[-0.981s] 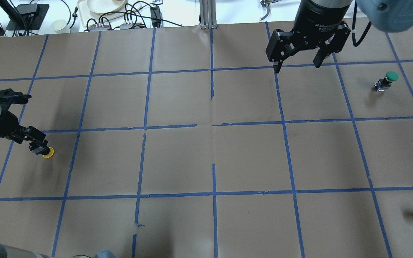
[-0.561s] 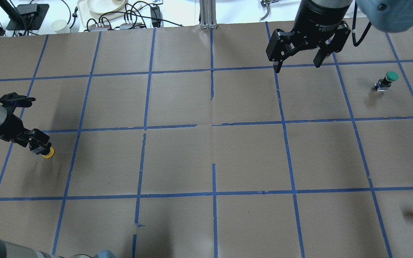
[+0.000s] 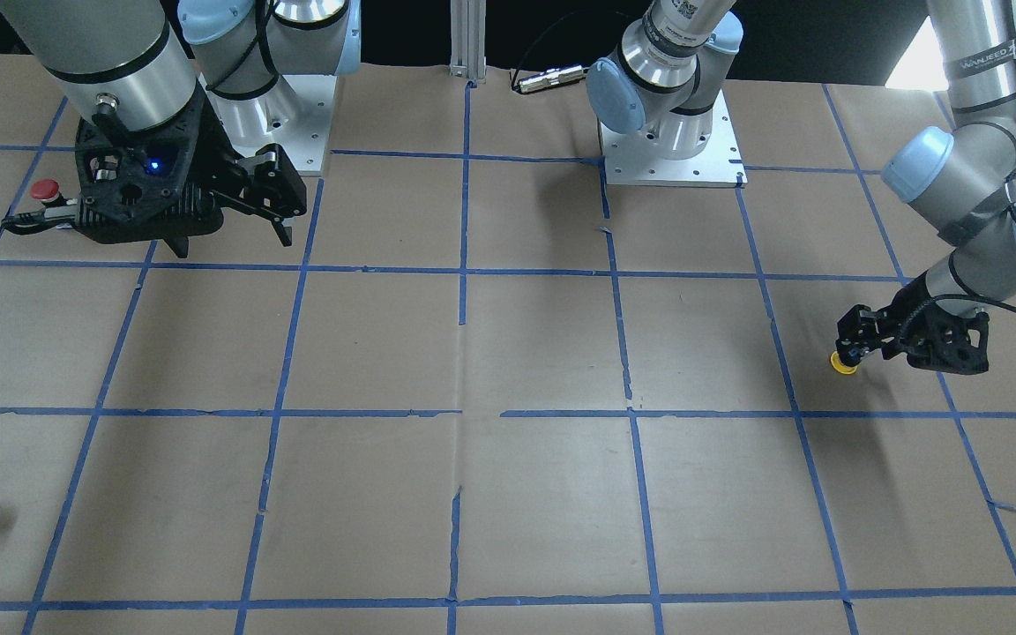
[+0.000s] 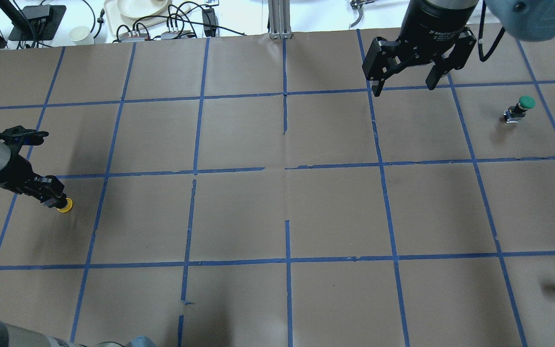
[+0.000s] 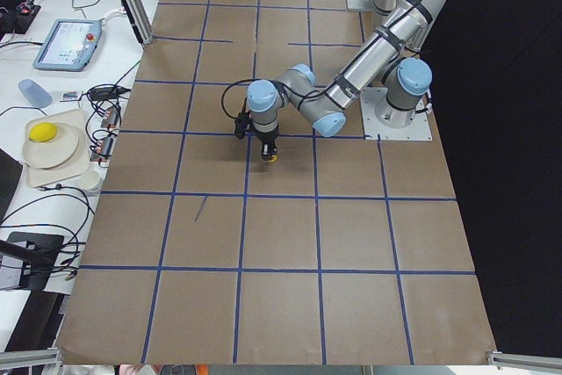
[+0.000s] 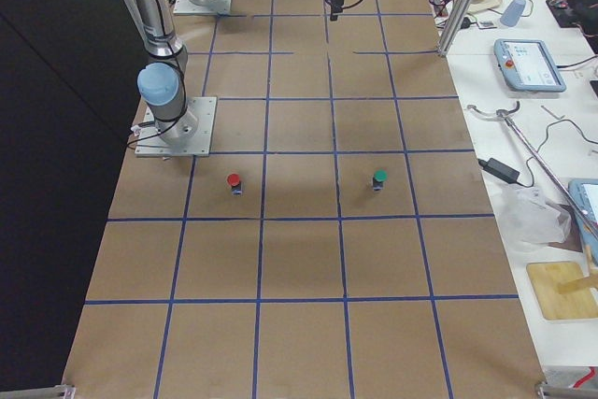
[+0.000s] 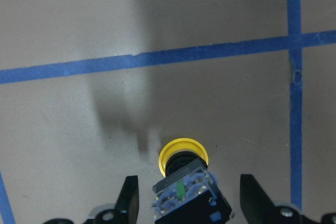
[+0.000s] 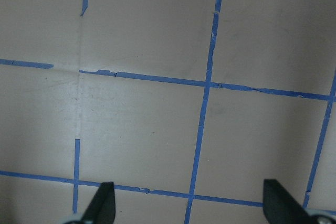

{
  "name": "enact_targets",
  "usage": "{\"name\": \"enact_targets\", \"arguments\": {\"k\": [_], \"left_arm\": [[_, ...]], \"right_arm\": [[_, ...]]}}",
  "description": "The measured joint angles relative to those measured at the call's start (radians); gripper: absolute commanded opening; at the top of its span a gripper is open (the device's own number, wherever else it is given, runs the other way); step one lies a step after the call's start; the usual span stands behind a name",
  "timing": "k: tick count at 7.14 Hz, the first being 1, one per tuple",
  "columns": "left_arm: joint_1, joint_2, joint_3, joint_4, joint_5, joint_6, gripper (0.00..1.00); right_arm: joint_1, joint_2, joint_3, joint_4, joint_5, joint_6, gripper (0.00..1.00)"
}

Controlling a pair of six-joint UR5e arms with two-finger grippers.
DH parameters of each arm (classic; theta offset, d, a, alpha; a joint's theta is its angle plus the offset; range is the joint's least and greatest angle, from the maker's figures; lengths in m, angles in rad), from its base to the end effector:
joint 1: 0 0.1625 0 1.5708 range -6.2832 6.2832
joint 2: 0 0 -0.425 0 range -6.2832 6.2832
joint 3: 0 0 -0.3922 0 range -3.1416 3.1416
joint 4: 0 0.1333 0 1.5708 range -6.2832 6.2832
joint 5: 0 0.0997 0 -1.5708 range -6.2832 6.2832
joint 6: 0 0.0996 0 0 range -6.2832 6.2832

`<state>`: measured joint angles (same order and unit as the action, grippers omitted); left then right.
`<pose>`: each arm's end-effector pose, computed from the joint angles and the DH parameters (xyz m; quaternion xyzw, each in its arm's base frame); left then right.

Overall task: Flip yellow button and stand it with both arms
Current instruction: 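Close the left gripper on the yellow button's body and lift it, then carry the yellow button up toward the right gripper, cap pointing toward it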

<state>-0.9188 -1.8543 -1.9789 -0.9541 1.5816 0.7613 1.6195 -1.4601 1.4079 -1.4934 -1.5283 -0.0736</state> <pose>0.2061 -0.4879 0.2136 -0.0548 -0.9978 -0.0320 0.0202 0.1635 -0.5284 0.5034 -0.0608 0.9978 0.0123 0.0214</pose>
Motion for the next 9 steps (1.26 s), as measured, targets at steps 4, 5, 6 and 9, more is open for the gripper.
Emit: {"name": "enact_targets", "arguments": {"k": [4, 5, 6, 9], "left_arm": [[-0.061, 0.053, 0.063, -0.041, -0.043, 0.018, 0.05], [-0.102, 0.089, 0.074, -0.103, -0.075, 0.027, 0.05], [-0.151, 0.128, 0.090, -0.200, -0.117, 0.036, 0.05], [-0.312, 0.191, 0.120, -0.453, -0.341, 0.034, 0.05]], "right_arm": [[-0.003, 0.000, -0.001, 0.001, -0.001, 0.000, 1.00], [-0.003, 0.000, -0.001, 0.001, -0.001, -0.001, 1.00], [-0.003, -0.001, -0.002, 0.001, -0.001, 0.000, 1.00], [-0.004, 0.000, -0.002, 0.008, -0.002, -0.005, 1.00]]}}
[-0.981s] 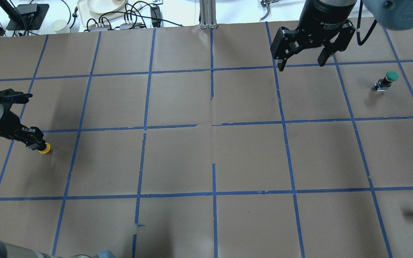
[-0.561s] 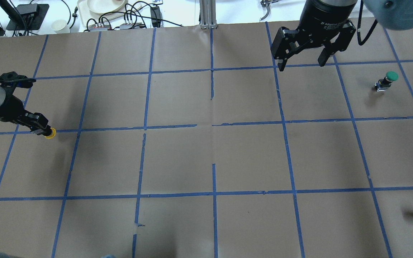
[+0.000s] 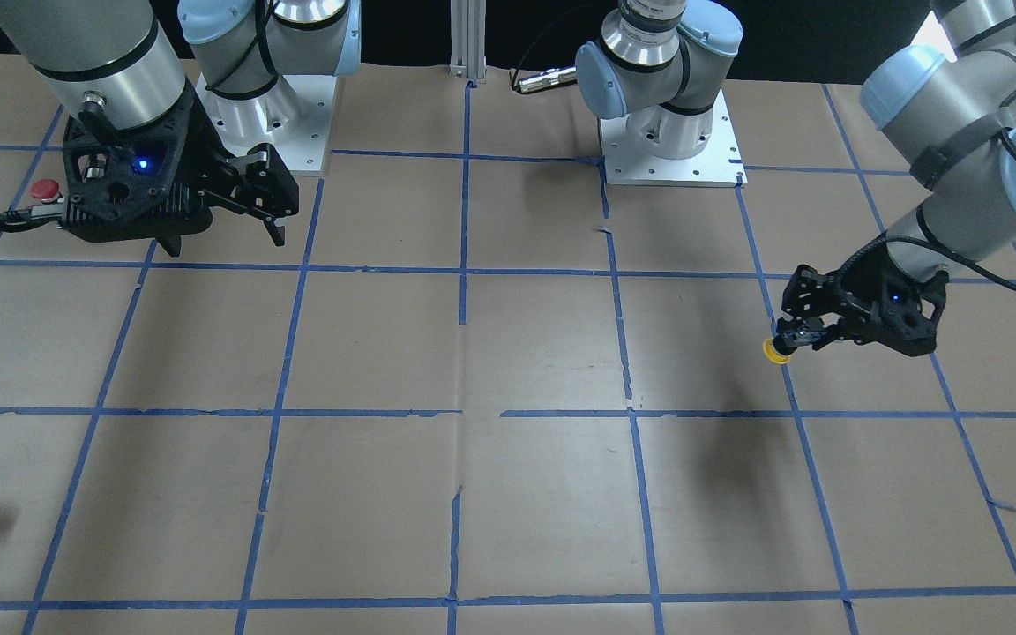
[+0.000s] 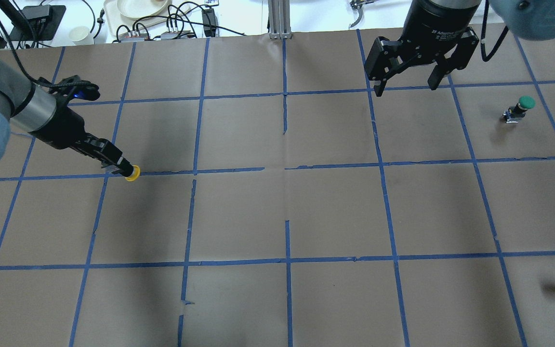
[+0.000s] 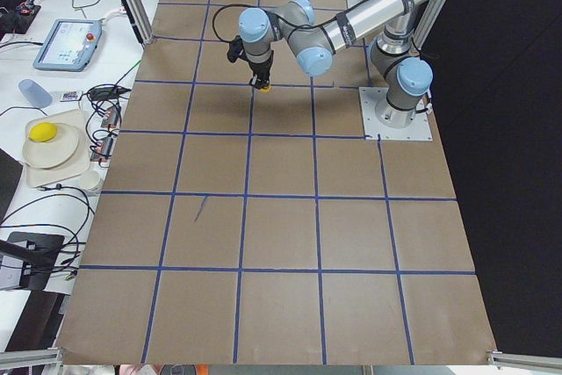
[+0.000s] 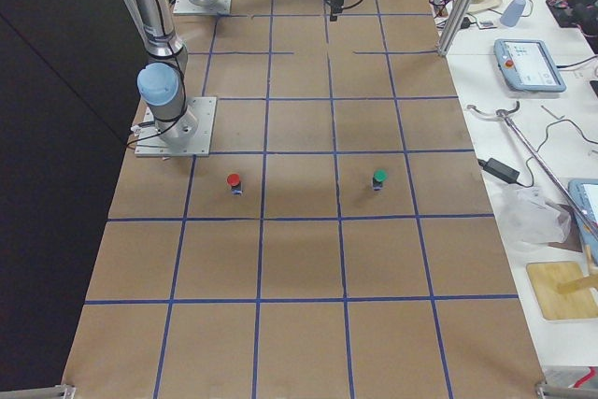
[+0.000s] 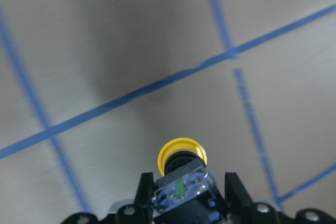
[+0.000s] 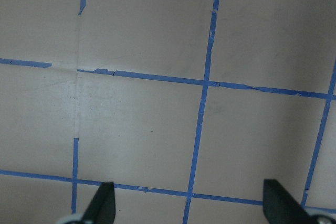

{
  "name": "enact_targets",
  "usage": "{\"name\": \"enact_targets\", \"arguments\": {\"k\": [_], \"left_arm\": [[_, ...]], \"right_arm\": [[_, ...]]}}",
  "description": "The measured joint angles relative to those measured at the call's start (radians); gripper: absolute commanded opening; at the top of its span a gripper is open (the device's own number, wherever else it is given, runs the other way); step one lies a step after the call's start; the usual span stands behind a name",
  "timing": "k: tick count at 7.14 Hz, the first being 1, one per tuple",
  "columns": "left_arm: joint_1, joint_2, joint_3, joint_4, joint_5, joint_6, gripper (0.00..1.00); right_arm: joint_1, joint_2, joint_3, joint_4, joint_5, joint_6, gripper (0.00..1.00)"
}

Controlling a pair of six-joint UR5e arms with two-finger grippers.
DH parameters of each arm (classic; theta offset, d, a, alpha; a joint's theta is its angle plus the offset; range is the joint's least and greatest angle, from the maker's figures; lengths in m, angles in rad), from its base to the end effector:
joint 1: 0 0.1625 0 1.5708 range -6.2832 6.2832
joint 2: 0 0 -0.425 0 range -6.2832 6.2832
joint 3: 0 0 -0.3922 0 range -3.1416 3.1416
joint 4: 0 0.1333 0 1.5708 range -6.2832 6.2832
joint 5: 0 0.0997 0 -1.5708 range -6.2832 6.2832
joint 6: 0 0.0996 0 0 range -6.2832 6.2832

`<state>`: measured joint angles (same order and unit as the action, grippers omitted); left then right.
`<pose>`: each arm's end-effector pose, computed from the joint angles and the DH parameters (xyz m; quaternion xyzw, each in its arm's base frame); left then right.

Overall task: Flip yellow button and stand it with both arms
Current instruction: 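Carry the yellow button up toward the right gripper, cap pointing toward it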

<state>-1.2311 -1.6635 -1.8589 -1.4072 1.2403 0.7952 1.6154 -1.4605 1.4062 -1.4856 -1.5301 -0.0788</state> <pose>0.0039 -0.5082 0.3264 -0.2040 -0.9593 -0.0023 0.1954 0.1611 -0.5283 0.5037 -0.0613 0.9978 0.0151 0.0206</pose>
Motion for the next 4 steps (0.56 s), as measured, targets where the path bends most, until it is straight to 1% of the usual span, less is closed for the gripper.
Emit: {"name": "enact_targets", "arguments": {"k": [2, 4], "left_arm": [[-0.066, 0.017, 0.008, -0.156, -0.273, -0.009, 0.05], [-0.129, 0.054, -0.006, -0.256, -0.564, -0.035, 0.05]], "right_arm": [[-0.002, -0.005, -0.008, 0.003, -0.005, -0.006, 1.00], [-0.008, -0.020, -0.015, 0.005, -0.008, -0.006, 1.00]]}}
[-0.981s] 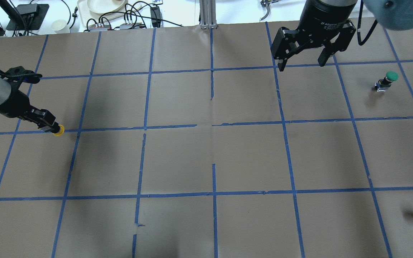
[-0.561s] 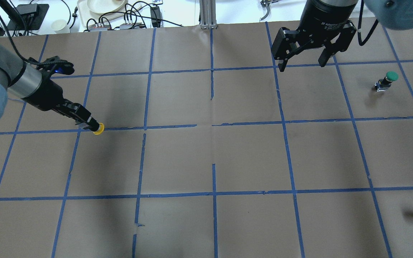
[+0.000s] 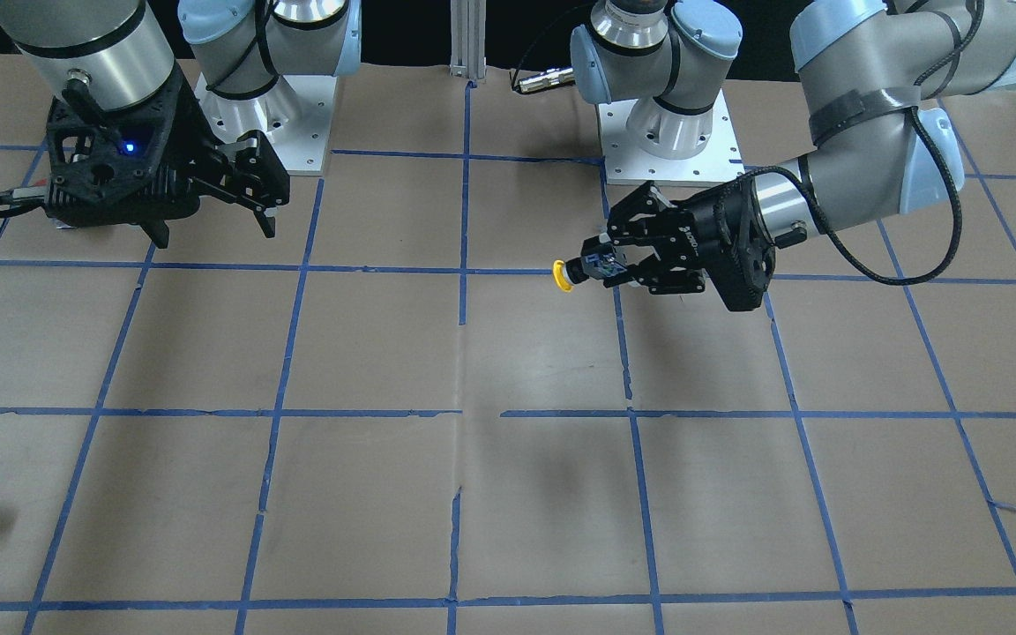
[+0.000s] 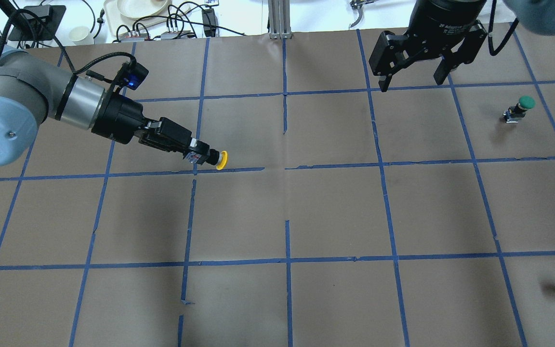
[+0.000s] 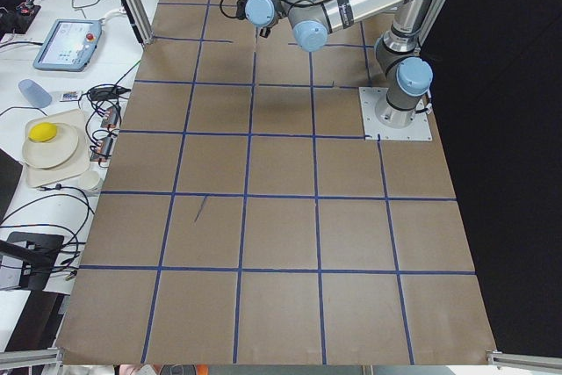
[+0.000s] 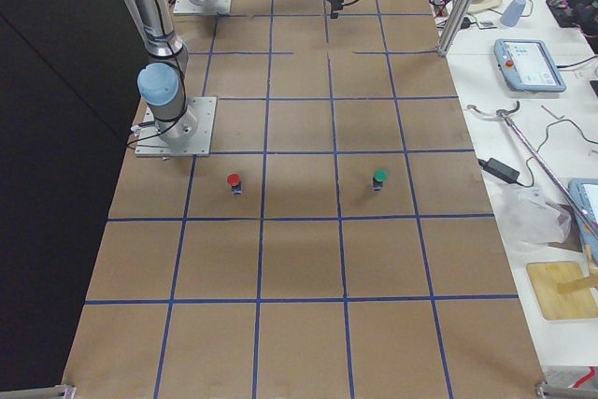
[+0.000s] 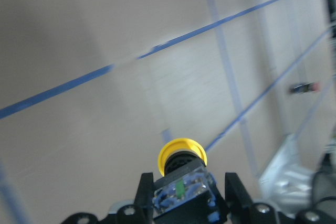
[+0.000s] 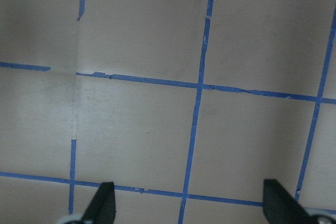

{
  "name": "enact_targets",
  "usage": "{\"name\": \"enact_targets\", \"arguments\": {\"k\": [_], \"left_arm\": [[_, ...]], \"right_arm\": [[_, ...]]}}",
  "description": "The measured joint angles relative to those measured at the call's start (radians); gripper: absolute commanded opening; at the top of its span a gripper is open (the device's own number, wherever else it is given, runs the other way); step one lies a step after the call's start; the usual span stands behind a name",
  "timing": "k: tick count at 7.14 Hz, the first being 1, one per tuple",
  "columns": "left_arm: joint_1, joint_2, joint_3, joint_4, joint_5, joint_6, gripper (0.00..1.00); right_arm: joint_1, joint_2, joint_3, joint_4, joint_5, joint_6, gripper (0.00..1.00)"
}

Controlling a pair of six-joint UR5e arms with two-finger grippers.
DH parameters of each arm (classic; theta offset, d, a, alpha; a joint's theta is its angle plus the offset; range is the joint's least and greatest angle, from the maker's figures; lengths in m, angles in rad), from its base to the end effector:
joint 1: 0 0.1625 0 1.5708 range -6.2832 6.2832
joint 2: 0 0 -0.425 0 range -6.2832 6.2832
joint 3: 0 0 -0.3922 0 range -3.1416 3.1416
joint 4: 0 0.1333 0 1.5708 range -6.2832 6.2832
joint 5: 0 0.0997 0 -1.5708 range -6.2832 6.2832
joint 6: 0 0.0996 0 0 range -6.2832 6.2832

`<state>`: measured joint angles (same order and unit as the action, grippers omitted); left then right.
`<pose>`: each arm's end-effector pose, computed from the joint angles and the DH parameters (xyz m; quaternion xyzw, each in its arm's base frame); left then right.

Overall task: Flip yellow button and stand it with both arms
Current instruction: 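Carry the yellow button up toward the right gripper, cap pointing toward it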

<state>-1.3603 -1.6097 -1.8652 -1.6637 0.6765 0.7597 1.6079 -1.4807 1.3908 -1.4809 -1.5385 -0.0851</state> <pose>-0.1118 -0.4862 0.3609 -0.1509 -0.8731 0.0284 0.4628 0.1560 -0.5231 0.5214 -0.0611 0.9980 -0.0004 0.0161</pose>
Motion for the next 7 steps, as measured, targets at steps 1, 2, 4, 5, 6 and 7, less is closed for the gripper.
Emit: {"name": "enact_targets", "arguments": {"k": [1, 2, 4, 5, 6, 7], "left_arm": [[-0.019, 0.014, -0.027, -0.026, -0.128, -0.005, 0.05], [-0.030, 0.021, -0.070, -0.037, -0.260, -0.008, 0.05], [-0.061, 0.031, -0.141, -0.042, -0.486, -0.012, 0.05], [-0.092, 0.036, -0.153, -0.042, -0.567, -0.017, 0.05], [-0.118, 0.040, -0.158, -0.042, -0.625, -0.025, 0.05], [-0.132, 0.041, -0.159, -0.043, -0.666, -0.035, 0.05]], "right_arm": [[-0.001, -0.010, -0.002, 0.001, 0.000, 0.002, 1.00], [-0.005, -0.013, 0.004, 0.000, 0.003, 0.009, 0.99], [-0.059, -0.010, 0.030, 0.001, 0.053, 0.062, 0.98], [-0.109, -0.015, 0.064, 0.001, 0.121, 0.080, 0.98], [-0.161, -0.026, 0.108, 0.000, 0.202, 0.090, 0.98], [-0.209, -0.036, 0.144, 0.000, 0.281, 0.097, 0.98]]}}
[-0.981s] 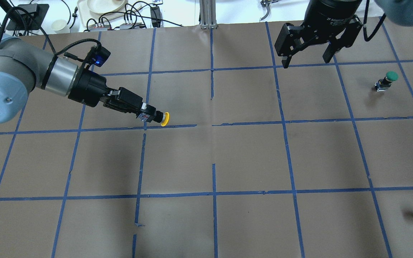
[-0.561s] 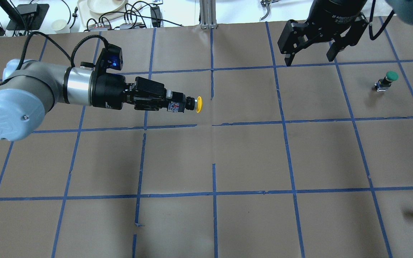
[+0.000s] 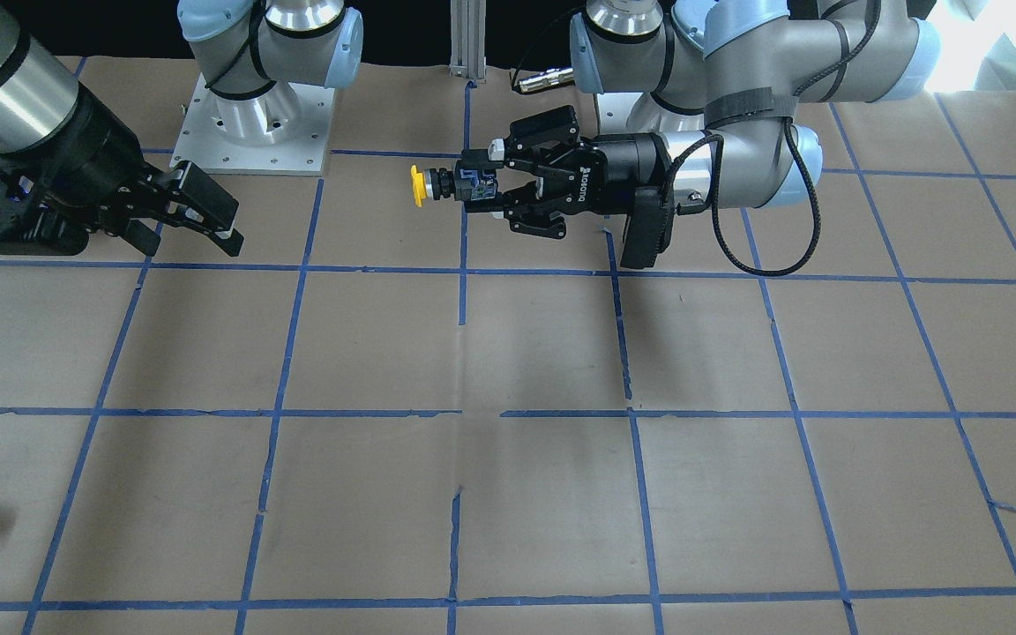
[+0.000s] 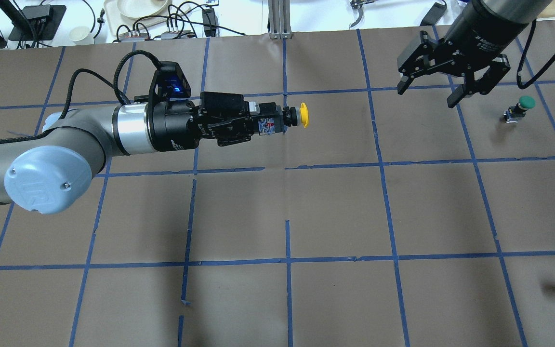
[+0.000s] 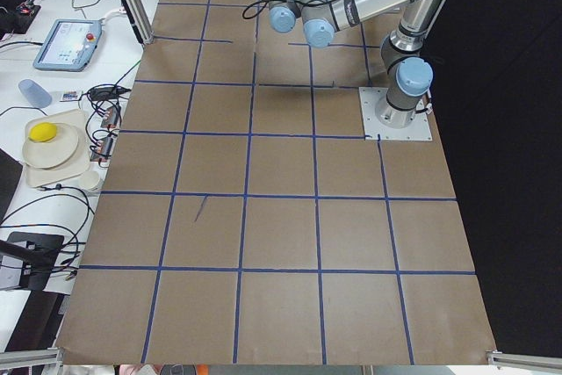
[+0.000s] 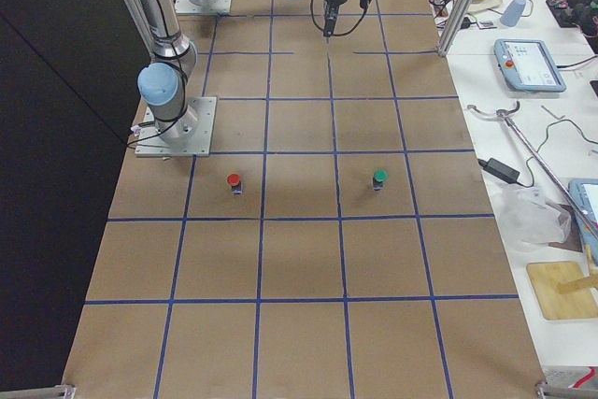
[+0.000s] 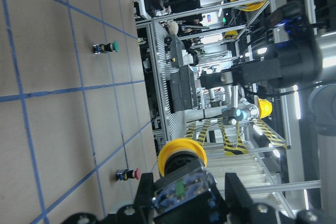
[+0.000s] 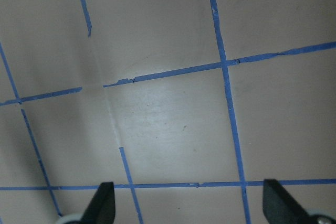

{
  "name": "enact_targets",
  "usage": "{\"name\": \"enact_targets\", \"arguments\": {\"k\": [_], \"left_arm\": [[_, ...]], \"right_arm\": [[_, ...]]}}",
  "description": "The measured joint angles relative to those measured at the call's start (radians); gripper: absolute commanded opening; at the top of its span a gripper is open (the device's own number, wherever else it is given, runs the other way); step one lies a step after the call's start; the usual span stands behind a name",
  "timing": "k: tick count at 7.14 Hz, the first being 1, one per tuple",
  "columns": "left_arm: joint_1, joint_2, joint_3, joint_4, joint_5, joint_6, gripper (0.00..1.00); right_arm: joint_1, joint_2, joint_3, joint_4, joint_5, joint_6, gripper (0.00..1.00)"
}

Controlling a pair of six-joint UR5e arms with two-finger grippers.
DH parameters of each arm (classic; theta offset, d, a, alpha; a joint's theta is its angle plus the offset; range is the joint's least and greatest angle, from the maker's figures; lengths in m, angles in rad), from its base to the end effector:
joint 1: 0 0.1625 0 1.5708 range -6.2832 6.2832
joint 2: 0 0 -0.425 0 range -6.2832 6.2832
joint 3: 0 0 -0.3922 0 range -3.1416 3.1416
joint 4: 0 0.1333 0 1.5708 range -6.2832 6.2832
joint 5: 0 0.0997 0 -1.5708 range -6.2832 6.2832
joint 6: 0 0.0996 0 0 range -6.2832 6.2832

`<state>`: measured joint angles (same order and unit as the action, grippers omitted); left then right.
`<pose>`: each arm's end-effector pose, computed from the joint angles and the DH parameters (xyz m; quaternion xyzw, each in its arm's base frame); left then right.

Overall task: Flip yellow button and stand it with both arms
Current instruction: 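Carry the yellow button up toward the right gripper, cap pointing toward it, then bring the open right gripper to the yellow cap while the left gripper holds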

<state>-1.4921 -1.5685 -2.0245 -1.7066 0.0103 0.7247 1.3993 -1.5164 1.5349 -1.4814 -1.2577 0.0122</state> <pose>-0.1980 -0.4513 0.3603 -0.0229 -0.7098 0.0740 0.7002 0.0755 -0.5247 0.4747 0.0988 0.9814 0.0407 0.1594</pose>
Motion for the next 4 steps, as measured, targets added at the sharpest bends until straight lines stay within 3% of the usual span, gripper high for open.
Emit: {"name": "enact_targets", "arguments": {"k": [2, 4], "left_arm": [[-0.017, -0.009, -0.001, -0.007, -0.060, -0.032, 0.05], [-0.055, -0.017, 0.000, -0.038, -0.163, -0.047, 0.04]], "right_arm": [[-0.081, -0.007, 0.052, 0.030, 0.180, 0.039, 0.97], [-0.099, -0.018, 0.087, 0.096, 0.379, 0.199, 0.97]]}}
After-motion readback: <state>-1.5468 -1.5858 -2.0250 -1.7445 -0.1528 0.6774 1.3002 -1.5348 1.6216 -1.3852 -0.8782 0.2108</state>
